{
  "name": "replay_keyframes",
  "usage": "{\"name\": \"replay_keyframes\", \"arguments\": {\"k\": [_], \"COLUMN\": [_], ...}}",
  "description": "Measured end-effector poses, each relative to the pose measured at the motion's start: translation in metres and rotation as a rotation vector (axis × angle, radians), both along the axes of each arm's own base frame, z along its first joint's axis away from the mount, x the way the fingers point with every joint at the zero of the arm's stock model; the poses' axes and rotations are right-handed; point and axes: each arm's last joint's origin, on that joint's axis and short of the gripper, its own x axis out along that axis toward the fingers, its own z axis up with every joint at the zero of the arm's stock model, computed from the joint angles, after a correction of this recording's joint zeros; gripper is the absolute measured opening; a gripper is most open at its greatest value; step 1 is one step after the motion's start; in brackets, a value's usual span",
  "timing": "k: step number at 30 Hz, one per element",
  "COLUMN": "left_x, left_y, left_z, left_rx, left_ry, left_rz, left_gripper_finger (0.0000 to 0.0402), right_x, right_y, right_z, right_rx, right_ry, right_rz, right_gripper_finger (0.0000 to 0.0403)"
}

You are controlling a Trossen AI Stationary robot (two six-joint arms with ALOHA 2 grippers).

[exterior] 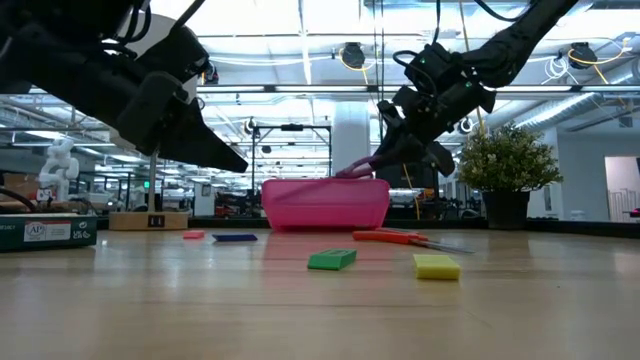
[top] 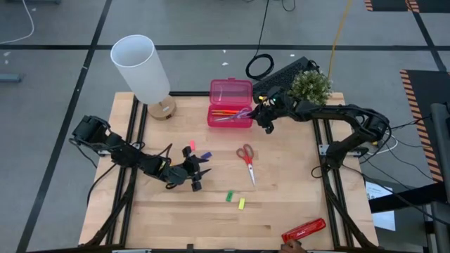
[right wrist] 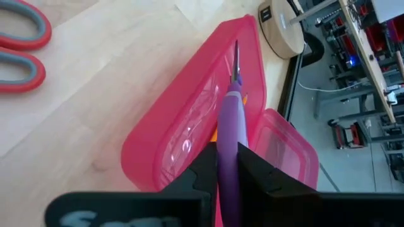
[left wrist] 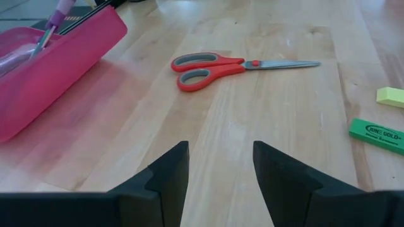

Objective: Pack school essentials
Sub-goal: Put the purple scissors into the red supply box

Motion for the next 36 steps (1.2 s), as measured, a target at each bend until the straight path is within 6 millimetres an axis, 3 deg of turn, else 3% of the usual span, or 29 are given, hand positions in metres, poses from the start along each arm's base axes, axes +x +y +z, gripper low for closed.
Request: {"name": "replay_keyframes", "arguments": {"k": [11, 21, 29, 36], "left_x": [0.0, 0.0, 0.001, 0.001], "left_y": [0.0, 0.0, 0.0, 0.0], "left_z": [0.0, 0.001, 0.001, 0.001], "left_rx": [0.0, -0.004, -0.005, -0.005], "left_ry": [0.0, -0.009, -0.014, -0.014], "left_rz": [0.0, 0.0, 0.0, 0.0], "left_gripper_finger": [0.0177, 0.0177, 0.0177, 0.0177], "right_x": [0.001, 0.005, 0.004, 0.006], "right_y": [-0.004, -0.007, -0.007, -0.001], "right_z": [-0.001, -0.007, -0.007, -0.013], "right_rx": [0.05, 0.1, 0.116, 0.268], "right_ry": [-0.053, -0.077, -0.081, -0.021], "right_rz": [0.051, 0.071, 0.056, -0.125], "right_gripper_finger": [0.0029, 0.0079, 0.0082, 0.0082]}}
